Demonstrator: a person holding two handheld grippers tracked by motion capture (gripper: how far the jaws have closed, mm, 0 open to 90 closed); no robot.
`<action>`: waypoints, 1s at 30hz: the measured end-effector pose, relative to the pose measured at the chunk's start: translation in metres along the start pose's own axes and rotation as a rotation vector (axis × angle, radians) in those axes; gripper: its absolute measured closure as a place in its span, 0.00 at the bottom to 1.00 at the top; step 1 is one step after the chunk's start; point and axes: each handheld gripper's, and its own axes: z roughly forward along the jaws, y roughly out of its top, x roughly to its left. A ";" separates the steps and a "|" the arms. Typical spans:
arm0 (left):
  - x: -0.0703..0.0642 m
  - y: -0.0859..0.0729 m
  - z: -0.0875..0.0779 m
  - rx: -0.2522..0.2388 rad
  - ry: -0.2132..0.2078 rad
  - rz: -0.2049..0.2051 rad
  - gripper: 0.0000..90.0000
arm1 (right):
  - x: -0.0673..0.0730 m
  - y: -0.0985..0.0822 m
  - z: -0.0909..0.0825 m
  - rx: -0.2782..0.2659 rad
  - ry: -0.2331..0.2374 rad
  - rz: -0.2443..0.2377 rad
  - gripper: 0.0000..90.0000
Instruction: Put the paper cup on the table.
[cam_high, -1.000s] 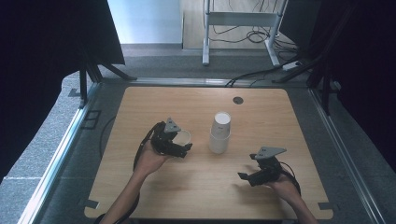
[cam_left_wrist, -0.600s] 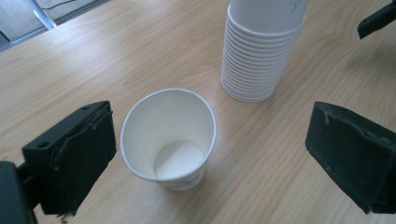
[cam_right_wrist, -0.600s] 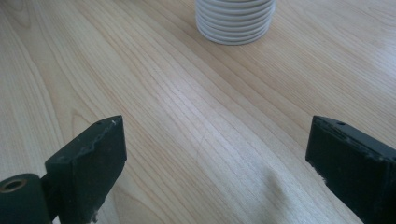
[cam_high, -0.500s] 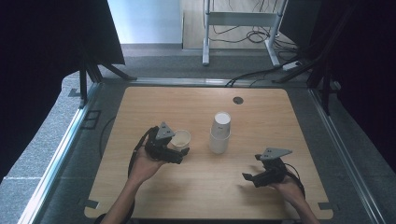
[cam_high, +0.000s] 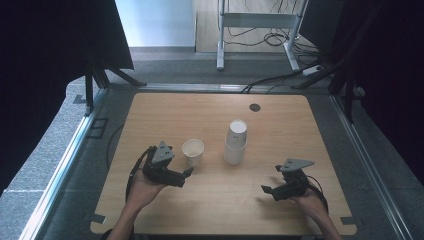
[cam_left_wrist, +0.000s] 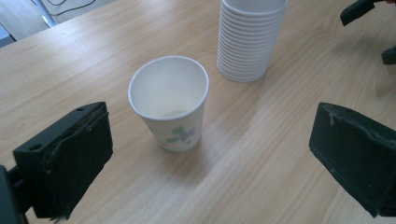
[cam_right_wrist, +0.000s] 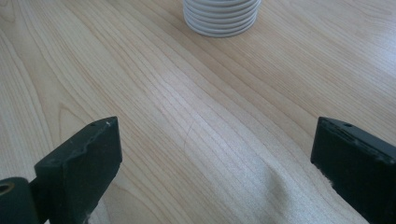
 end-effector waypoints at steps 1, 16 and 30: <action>-0.001 -0.004 -0.002 -0.003 -0.002 -0.002 0.00 | 0.000 0.000 0.000 0.001 0.000 0.002 0.02; -0.012 -0.043 0.000 0.019 -0.038 -0.020 0.00 | -0.003 -0.005 -0.001 0.016 -0.025 0.010 0.02; -0.020 -0.069 0.027 0.123 -0.077 -0.016 0.00 | -0.002 -0.009 0.005 0.059 -0.018 0.003 0.00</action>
